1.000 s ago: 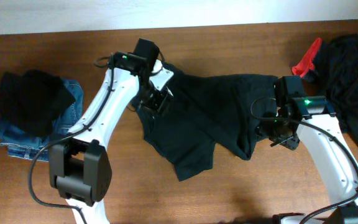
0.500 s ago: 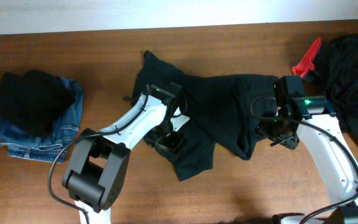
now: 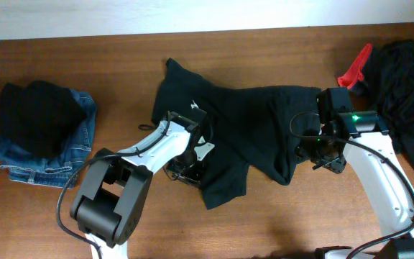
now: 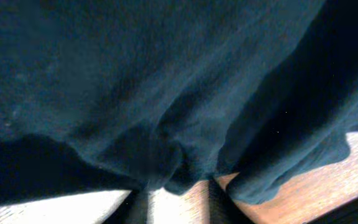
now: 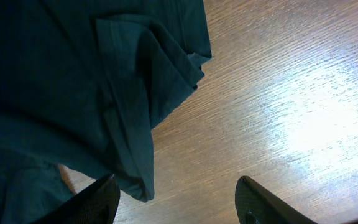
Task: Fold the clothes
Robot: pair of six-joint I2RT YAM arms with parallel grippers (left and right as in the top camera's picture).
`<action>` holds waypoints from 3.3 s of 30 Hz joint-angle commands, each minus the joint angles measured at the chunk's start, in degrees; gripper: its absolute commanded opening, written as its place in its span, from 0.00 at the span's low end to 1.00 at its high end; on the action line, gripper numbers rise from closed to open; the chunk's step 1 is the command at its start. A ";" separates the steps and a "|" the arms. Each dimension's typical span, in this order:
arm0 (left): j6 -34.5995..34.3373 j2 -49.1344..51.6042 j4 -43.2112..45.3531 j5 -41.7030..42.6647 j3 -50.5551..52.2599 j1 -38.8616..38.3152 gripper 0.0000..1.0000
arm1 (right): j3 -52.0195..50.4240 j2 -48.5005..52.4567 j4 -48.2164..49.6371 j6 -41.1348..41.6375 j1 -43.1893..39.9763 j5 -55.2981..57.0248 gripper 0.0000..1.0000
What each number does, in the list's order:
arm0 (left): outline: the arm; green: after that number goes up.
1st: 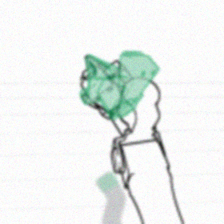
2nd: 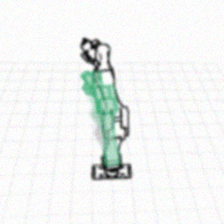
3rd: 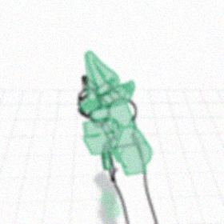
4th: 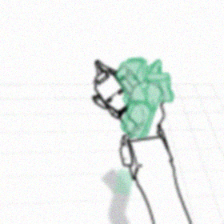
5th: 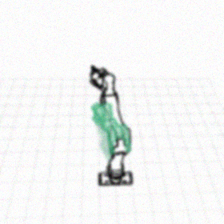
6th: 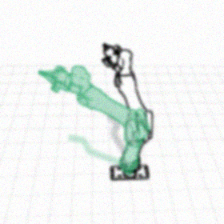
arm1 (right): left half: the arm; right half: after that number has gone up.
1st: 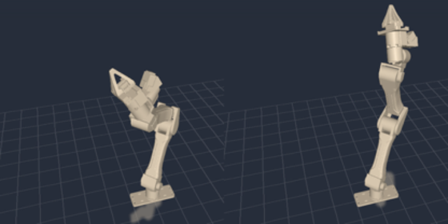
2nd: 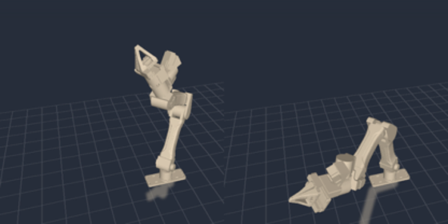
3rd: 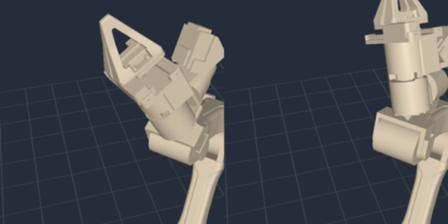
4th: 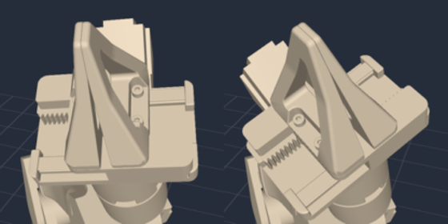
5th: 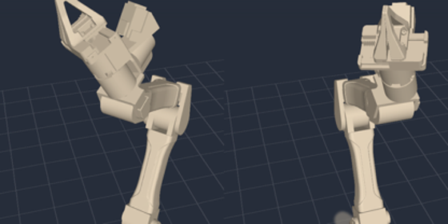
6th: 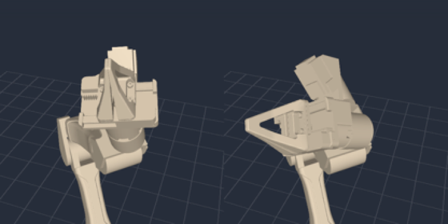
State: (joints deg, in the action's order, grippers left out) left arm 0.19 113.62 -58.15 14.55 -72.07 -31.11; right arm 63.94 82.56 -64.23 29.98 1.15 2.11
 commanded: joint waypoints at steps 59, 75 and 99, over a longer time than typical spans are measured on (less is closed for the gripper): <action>-6.75 -8.87 -3.39 -12.44 0.72 26.93 0.49 | -12.00 10.93 11.41 -4.00 -0.42 -6.27 0.58; -5.25 -8.85 0.31 -12.41 2.64 20.24 0.35 | -13.29 10.93 15.76 -3.52 -0.42 -6.40 0.47; -5.29 -8.85 4.92 -12.72 13.11 18.14 0.01 | -12.76 -4.42 -4.57 -5.77 -0.42 -10.54 0.04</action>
State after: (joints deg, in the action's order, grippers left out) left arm -5.41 104.92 -52.86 1.89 -60.58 -13.02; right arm 51.11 78.61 -68.49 24.84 1.15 -8.69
